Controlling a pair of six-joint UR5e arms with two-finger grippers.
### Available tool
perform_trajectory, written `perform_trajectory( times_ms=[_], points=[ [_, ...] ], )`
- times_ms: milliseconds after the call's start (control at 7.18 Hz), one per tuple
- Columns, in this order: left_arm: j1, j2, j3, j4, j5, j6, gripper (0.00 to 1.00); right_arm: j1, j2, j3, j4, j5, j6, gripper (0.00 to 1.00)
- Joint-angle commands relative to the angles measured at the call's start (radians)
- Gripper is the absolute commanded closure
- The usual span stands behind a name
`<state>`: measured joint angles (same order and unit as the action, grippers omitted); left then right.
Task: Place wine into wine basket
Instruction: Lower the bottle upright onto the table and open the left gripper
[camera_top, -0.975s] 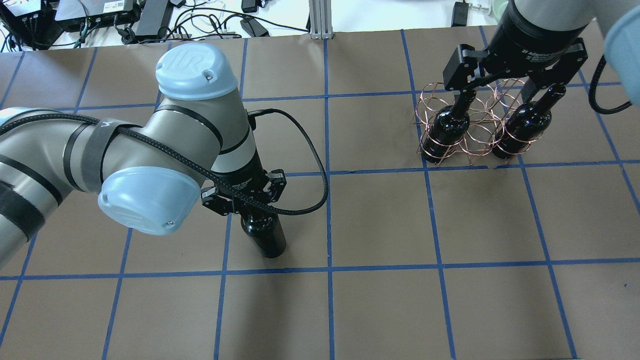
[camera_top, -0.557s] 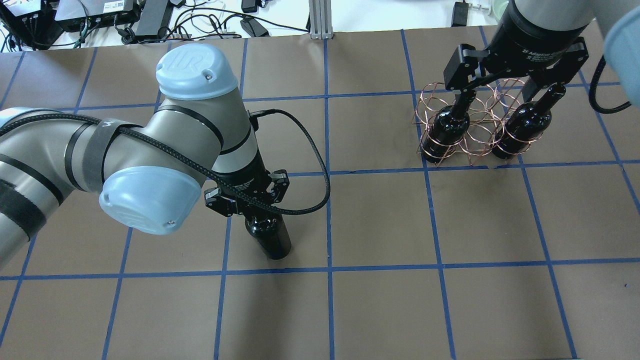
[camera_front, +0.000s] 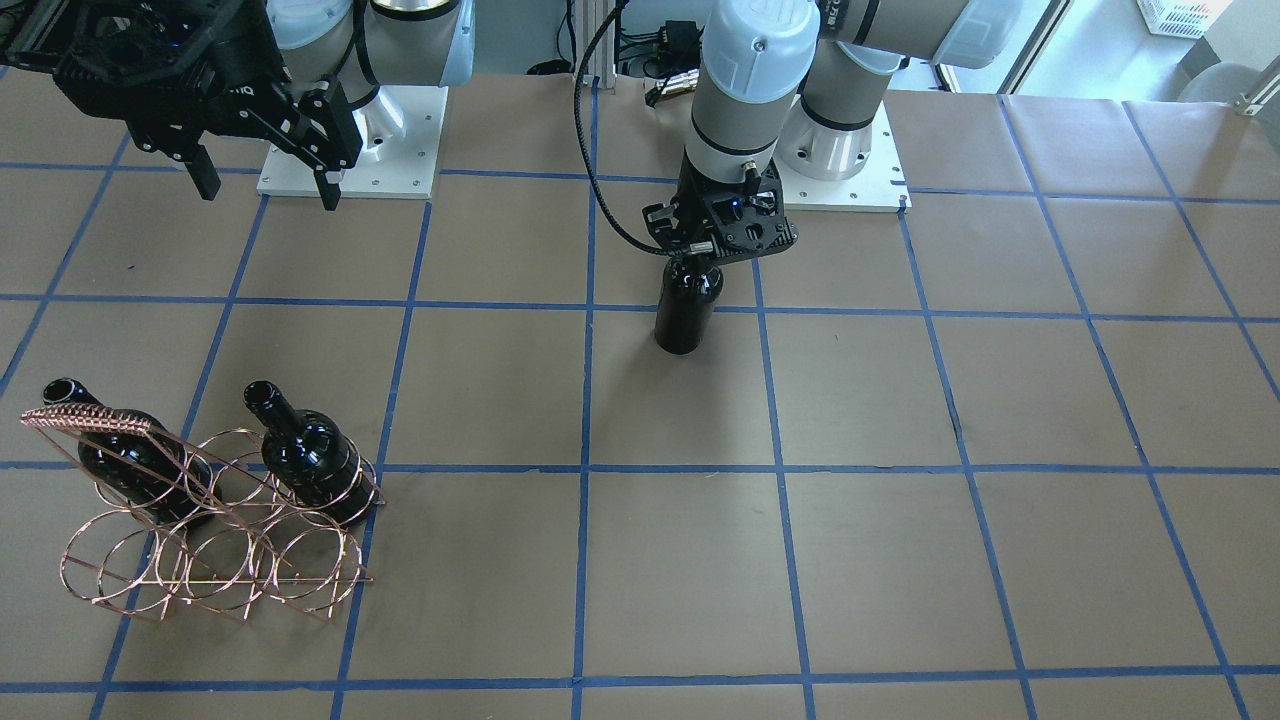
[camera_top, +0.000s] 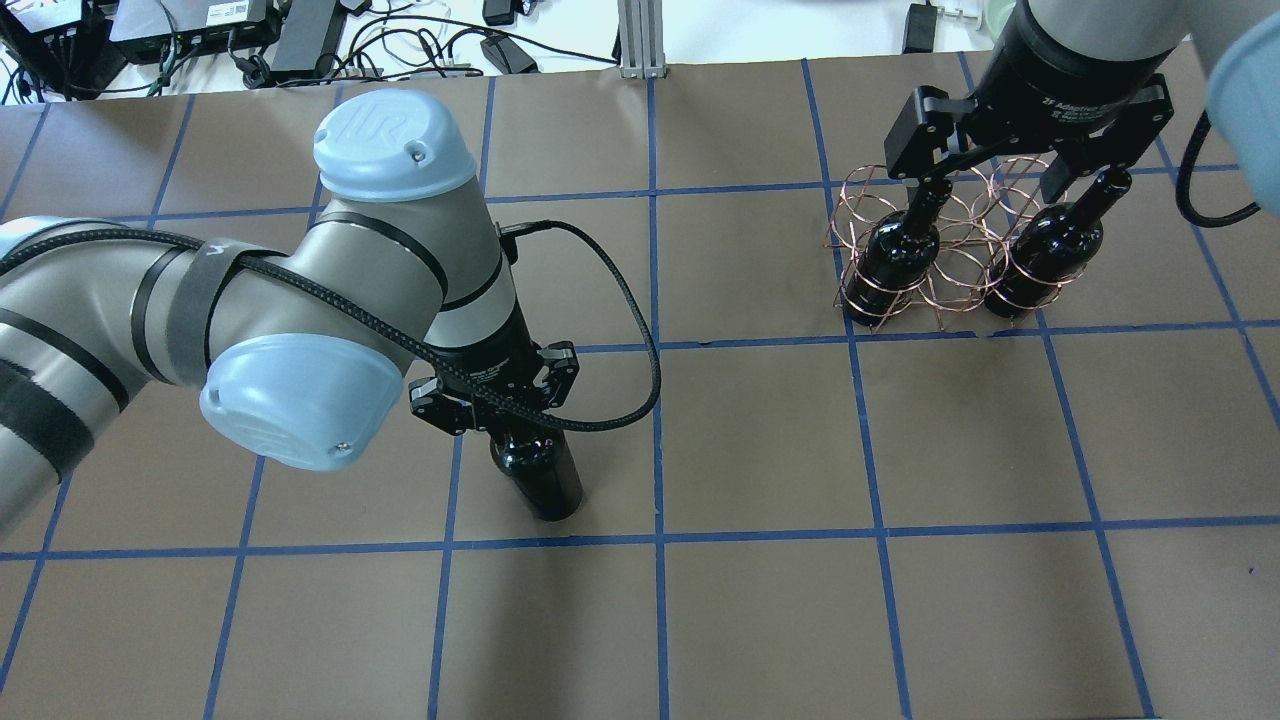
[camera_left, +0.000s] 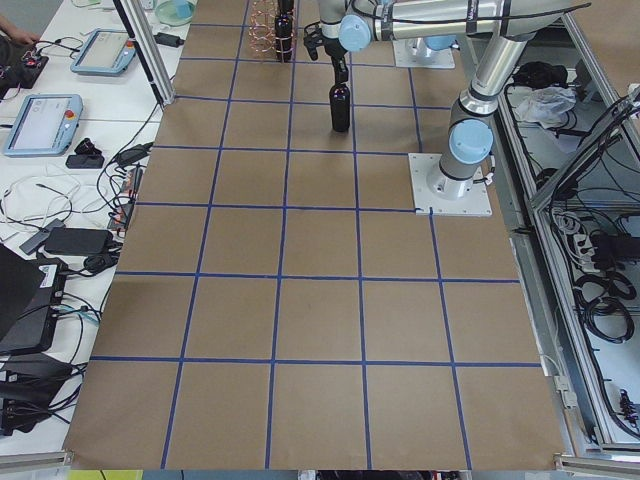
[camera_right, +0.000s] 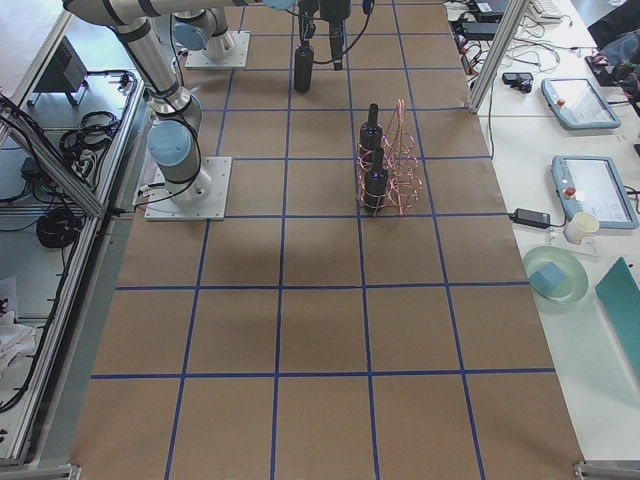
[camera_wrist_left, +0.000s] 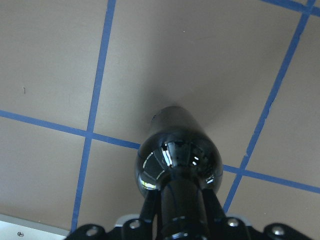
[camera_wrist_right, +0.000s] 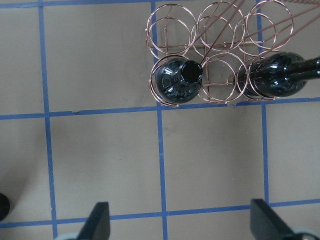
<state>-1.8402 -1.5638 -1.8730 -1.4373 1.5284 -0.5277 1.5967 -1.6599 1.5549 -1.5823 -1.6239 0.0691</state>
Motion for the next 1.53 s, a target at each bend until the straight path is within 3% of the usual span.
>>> perform_trajectory(
  times_ms=[0,278,418,835,975,1114,1392],
  points=[
    [-0.002,-0.001,-0.002,0.000,-0.002,0.000,1.00,0.003,-0.001,0.001,-0.002,0.001,0.041,0.00],
    [-0.002,-0.002,0.009,0.002,0.004,0.003,0.13,0.006,-0.003,0.002,0.002,-0.002,0.115,0.00],
    [-0.002,-0.002,0.011,0.000,0.006,0.002,0.01,0.003,-0.001,0.001,0.002,-0.005,0.112,0.00],
    [0.006,-0.001,0.032,0.002,0.010,0.011,0.00,0.006,-0.011,-0.006,-0.001,-0.002,0.126,0.00],
    [0.013,0.001,0.072,0.002,0.015,0.084,0.00,0.006,-0.011,-0.006,-0.001,-0.002,0.126,0.00],
    [0.041,0.001,0.134,-0.050,0.092,0.153,0.00,0.006,-0.011,-0.007,-0.002,-0.001,0.126,0.00],
    [0.152,0.001,0.234,-0.092,0.095,0.234,0.00,0.019,-0.003,-0.025,0.001,0.004,0.115,0.00]
  ],
)
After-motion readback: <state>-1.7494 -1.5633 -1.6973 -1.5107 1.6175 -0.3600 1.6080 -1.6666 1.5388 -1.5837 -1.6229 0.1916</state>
